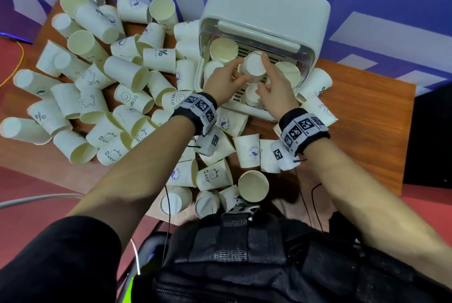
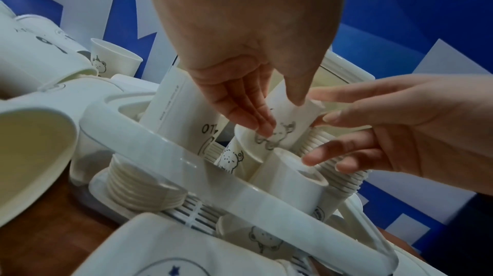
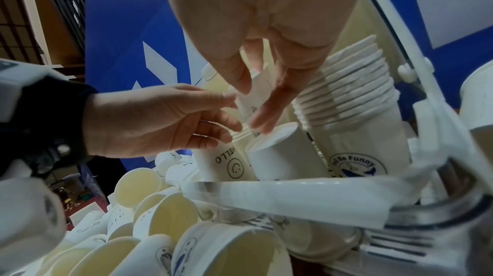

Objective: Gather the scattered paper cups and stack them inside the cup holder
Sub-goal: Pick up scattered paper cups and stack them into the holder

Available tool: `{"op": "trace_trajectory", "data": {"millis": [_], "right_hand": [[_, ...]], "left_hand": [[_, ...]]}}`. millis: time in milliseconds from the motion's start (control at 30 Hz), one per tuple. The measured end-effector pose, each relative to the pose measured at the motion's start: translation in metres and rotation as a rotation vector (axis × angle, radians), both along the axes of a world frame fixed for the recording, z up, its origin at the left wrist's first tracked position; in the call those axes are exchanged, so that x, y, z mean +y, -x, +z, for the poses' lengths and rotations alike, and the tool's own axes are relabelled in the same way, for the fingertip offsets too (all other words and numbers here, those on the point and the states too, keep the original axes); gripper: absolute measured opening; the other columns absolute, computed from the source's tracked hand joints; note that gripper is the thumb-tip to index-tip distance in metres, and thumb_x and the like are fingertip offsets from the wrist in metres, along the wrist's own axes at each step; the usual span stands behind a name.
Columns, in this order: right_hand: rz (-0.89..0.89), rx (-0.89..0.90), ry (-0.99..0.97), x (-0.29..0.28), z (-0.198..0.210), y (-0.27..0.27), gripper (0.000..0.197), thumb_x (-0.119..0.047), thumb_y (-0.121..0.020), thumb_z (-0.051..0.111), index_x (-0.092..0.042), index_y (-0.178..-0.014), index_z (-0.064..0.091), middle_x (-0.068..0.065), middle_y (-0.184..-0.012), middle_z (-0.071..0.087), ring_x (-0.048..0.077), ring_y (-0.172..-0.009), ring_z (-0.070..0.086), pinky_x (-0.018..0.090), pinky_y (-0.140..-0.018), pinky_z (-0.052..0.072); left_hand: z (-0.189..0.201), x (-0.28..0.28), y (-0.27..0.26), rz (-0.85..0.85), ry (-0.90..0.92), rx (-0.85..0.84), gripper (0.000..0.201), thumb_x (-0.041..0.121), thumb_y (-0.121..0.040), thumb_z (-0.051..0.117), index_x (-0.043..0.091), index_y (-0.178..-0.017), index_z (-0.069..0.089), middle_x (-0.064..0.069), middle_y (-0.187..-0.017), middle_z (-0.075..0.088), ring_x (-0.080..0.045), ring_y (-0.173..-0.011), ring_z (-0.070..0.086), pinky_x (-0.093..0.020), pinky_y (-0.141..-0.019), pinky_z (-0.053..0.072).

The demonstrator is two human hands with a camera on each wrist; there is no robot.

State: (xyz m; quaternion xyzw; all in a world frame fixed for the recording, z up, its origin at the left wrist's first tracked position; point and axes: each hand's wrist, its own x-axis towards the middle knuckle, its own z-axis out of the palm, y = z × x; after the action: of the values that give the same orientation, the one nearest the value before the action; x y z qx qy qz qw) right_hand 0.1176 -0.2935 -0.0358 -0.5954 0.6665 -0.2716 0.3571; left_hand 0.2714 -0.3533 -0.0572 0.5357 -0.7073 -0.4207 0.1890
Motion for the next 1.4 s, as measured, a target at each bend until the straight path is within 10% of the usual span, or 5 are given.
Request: {"op": "trace_trajectory", "data": {"millis": [333,500,667,1000,1400], "right_hand": [[0.085,0.134,-0.101,-0.010,-0.012,-0.001,0.054,-0.009,-0.095,0.041,-0.013,-0.147,0.031,0.003,-0.159,0.015,0.029,-0.127,0.048,0.038,-0.109,0.037],[0.144,0.263,-0.158,-0.019,-0.012,-0.001,0.054,-0.008,-0.096,0.038,-0.015,-0.148,0.029,0.004,-0.158,0.018,0.021,-0.141,0.028,0.026,-0.113,0.023],[0.185,0.316,-0.201,-0.025,-0.008,-0.004,0.053,-0.008,-0.096,0.040,-0.012,-0.148,0.031,0.008,-0.157,0.022,0.022,-0.143,0.023,0.028,-0.115,0.019],[0.162,0.211,-0.074,0.023,0.014,0.003,0.041,-0.008,-0.095,0.042,-0.009,-0.135,0.050,0.010,-0.144,0.041,0.024,-0.128,0.044,0.031,-0.110,0.030],[0.191,0.197,-0.316,0.132,0.004,0.036,0.033,-0.013,-0.097,0.044,-0.012,-0.125,0.060,0.012,-0.122,0.062,0.024,-0.110,0.056,0.021,-0.083,0.038]], "left_hand": [[-0.011,0.013,0.006,-0.103,0.155,-0.120,0.053,0.016,-0.094,0.055,0.013,-0.144,0.039,-0.006,-0.139,0.044,-0.015,-0.081,0.058,-0.039,-0.085,0.051],[-0.016,0.012,0.008,-0.209,0.190,-0.267,0.054,0.014,-0.094,0.051,0.014,-0.146,0.035,-0.002,-0.155,0.029,-0.025,-0.121,0.053,-0.034,-0.094,0.046],[-0.013,0.010,0.011,-0.239,0.172,-0.365,0.056,0.016,-0.095,0.048,0.014,-0.148,0.032,0.001,-0.157,0.025,-0.021,-0.137,0.037,-0.036,-0.104,0.041],[0.003,0.033,-0.005,-0.172,0.253,-0.180,0.040,0.006,-0.091,0.048,0.011,-0.130,0.055,-0.009,-0.133,0.051,-0.027,-0.108,0.057,-0.035,-0.090,0.045],[0.032,0.130,0.009,-0.636,0.092,-0.239,0.045,0.039,-0.092,0.060,0.020,-0.132,0.053,0.001,-0.131,0.055,-0.004,-0.103,0.049,-0.011,-0.089,0.036]]}}
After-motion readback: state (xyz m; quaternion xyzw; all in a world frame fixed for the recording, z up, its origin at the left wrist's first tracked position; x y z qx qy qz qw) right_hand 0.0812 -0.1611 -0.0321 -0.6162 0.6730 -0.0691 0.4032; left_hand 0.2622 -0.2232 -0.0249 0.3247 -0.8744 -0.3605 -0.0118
